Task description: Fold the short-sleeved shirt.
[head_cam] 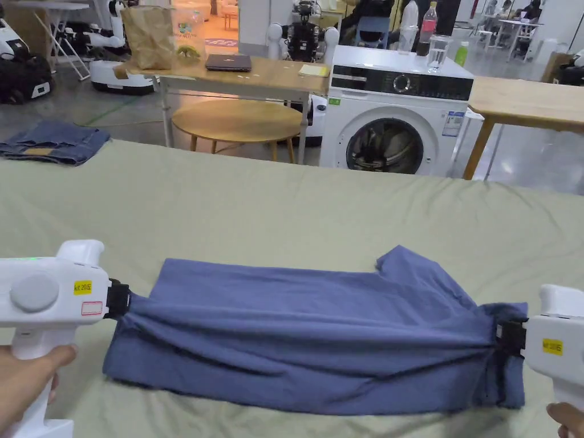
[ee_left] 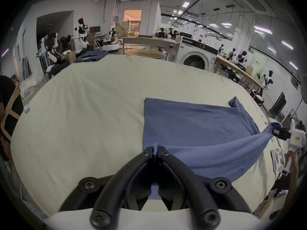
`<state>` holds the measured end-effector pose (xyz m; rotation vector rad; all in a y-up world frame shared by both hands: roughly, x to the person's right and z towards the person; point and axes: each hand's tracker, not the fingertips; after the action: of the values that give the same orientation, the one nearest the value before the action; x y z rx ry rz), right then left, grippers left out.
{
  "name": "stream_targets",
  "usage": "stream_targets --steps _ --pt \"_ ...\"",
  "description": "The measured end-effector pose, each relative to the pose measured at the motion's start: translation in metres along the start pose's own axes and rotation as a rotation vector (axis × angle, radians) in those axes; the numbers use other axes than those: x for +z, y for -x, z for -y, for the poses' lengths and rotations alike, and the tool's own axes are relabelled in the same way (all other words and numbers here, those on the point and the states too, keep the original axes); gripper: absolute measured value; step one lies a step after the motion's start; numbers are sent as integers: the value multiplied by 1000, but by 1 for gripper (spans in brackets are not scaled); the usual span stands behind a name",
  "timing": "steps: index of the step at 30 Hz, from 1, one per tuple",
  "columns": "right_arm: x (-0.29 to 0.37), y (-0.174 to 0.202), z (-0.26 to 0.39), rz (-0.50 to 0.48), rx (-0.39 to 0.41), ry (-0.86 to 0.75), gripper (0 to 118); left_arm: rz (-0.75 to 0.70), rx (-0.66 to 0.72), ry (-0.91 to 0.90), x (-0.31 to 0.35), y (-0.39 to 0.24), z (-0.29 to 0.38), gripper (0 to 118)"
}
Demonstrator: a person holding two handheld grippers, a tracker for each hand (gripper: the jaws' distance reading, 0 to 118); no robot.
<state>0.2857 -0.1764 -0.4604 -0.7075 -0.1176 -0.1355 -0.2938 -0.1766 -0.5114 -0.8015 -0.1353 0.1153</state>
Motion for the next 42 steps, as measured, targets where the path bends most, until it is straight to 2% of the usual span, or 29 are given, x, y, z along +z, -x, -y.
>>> stream_targets --steps 11,13,14,16,17,20,24,25,26,28,30,31,33,34,36,40,42 --pt "-62 10 -6 29 34 120 6 -37 14 101 -53 2 -6 0" --pt "-70 4 -6 40 44 125 12 -49 -6 106 -55 -1 -4 0" --pt "-68 5 -5 55 56 114 19 -55 -8 108 -54 -3 -3 1" --pt "-61 8 -4 105 93 69 49 -49 -7 97 -46 -4 -1 23" --pt "-56 9 -3 105 106 36 56 -42 -5 84 -42 -5 0 35" --pt "-33 19 -1 84 127 -59 57 -2 24 22 -23 -10 2 41" --pt "2 44 11 49 97 -212 56 29 18 -155 9 -29 13 42" --pt "12 52 16 40 87 -253 55 25 12 -200 17 -36 17 42" --pt "22 61 21 29 78 -305 49 28 0 -245 25 -43 23 42" --pt "37 78 32 23 91 -384 9 7 -20 -338 38 -56 34 39" --pt "47 97 40 28 111 -436 6 -9 -53 -416 51 -69 45 37" --pt "52 104 44 27 110 -450 5 -15 -74 -438 50 -68 46 29" --pt "60 114 50 -23 88 -461 0 -58 -99 -461 60 -78 53 0" --pt "62 118 53 -20 81 -461 0 -82 -95 -477 65 -81 56 0" --pt "66 124 58 -17 70 -464 0 -43 -80 -477 71 -80 60 0" --pt "68 127 61 -9 90 -464 0 -93 -52 -419 73 -66 59 0" --pt "66 124 61 -12 95 -452 0 -53 -10 -272 64 -47 53 0"
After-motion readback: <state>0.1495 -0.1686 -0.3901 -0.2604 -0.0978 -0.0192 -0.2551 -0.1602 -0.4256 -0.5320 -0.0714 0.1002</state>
